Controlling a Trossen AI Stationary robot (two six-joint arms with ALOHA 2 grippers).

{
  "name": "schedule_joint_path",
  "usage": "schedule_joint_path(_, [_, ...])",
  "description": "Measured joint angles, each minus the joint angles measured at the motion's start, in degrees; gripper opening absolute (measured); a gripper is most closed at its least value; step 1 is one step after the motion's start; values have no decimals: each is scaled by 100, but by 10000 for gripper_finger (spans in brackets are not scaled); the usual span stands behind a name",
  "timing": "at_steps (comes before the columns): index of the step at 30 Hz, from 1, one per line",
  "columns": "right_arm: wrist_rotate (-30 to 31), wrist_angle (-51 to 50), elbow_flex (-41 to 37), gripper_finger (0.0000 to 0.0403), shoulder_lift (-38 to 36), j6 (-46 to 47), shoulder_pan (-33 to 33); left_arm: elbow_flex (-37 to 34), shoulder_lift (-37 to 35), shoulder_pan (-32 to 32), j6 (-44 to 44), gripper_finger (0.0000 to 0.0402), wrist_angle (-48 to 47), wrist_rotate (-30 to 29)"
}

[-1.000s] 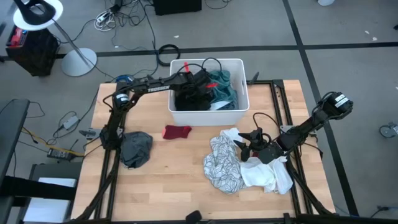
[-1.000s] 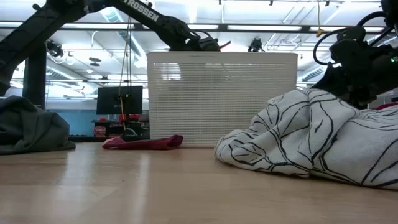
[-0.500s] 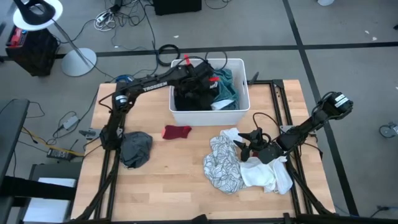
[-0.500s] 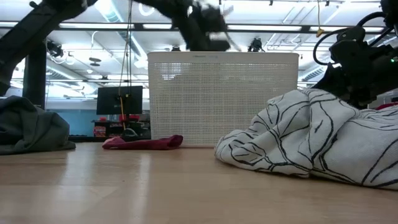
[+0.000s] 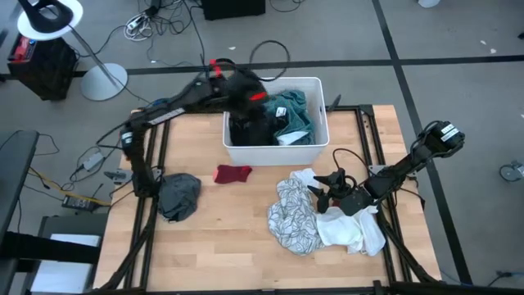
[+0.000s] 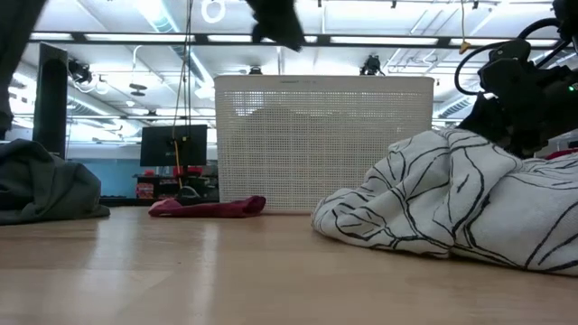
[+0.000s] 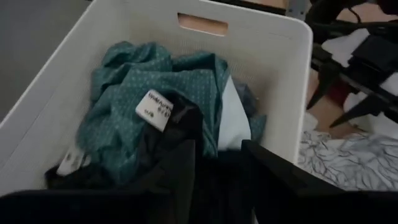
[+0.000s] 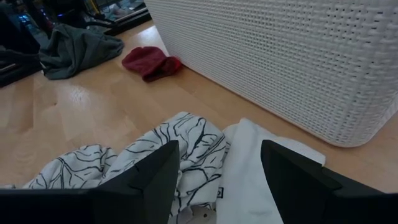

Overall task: Sort clothes
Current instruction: Put the black boxer into the white laundry bin, then put the blue gray boxer into the white laundry bin

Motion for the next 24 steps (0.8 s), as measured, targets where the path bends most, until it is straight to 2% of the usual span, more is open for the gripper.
schedule_joint_path(3, [-43,7,0,228,0,0,0,-815,-762,-42,-149,137,188,-95])
schedule_joint_path(7, [-46,11,0,228,0,4,0,-2425,-2051,-177,-482,136,903,-358])
schedule_joint_path(11, [-46,11,0,228,0,17,0,-4082,-3465,-404,-1159,136,1636,-477])
schedule_joint_path(14, [-46,15,0,228,0,26,0,-5051,-4411,-730,-1797,136,1736,-435])
schedule_joint_path(19, [-44,51,0,228,0,34,0,-5945,-5600,-1345,-2896,136,1200,-524])
schedule_joint_path(24, [-44,55,0,228,0,136,0,-6179,-5980,-1679,-3632,136,2,-605])
